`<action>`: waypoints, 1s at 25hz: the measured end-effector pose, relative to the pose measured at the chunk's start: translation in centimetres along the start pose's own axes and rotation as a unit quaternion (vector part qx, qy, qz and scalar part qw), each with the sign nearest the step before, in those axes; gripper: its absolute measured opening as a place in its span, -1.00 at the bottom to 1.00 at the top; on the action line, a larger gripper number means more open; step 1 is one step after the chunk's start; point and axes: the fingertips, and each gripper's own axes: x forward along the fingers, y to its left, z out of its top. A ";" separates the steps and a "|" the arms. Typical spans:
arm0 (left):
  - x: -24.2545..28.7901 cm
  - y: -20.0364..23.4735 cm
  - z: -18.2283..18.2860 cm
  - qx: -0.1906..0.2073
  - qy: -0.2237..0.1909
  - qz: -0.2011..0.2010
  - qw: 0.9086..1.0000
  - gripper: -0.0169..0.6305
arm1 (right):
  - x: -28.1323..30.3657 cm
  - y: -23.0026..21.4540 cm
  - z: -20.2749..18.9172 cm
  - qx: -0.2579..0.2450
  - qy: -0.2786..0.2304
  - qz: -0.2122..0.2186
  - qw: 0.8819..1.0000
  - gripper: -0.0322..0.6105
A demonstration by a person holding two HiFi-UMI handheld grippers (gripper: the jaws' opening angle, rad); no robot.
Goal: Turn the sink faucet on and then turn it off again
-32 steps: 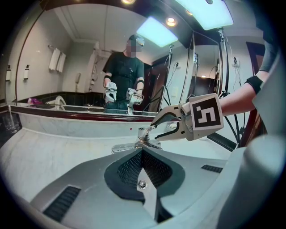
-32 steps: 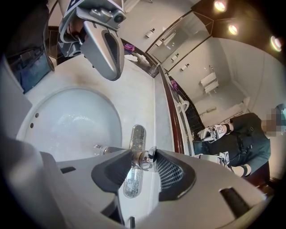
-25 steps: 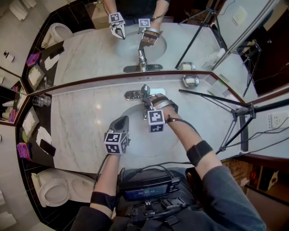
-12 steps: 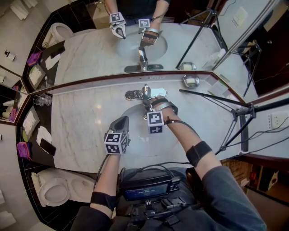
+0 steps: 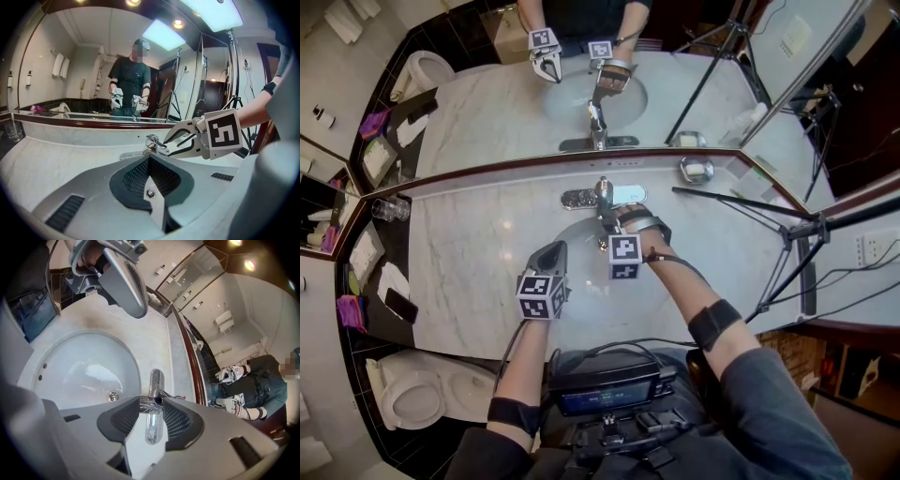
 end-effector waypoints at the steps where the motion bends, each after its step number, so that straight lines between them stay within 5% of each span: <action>1: -0.1 0.1 0.1 0.001 0.000 0.000 1.000 -0.95 | -0.4 -0.1 -0.2 0.017 -0.004 -0.005 1.000 -0.39; 8: -0.3 -0.3 0.0 0.002 0.001 -0.001 1.000 -0.95 | -3.6 -1.0 -1.8 0.139 -0.033 -0.039 0.989 -0.51; 12: -0.6 -0.7 0.3 0.007 -0.003 -0.003 1.000 -0.95 | -5.7 -1.9 -3.0 0.208 -0.054 -0.069 0.974 -0.80; 16: -0.9 -1.1 0.6 0.007 -0.007 -0.005 1.000 -0.95 | -7.5 -1.7 -4.9 0.283 -0.069 -0.084 0.953 -0.84; 18: -1.0 -1.3 0.6 0.007 -0.007 -0.006 1.000 -0.95 | -8.6 -1.6 -6.0 0.357 -0.087 -0.090 0.925 -0.84; 21: -1.2 -1.5 0.6 0.004 -0.010 -0.007 1.000 -0.95 | -10.7 -1.6 -7.8 0.482 -0.120 -0.096 0.863 -0.84; 25: -1.5 -1.5 0.7 -0.001 -0.014 -0.005 1.000 -0.95 | -11.2 0.1 -11.3 0.576 -0.135 -0.095 0.800 -0.84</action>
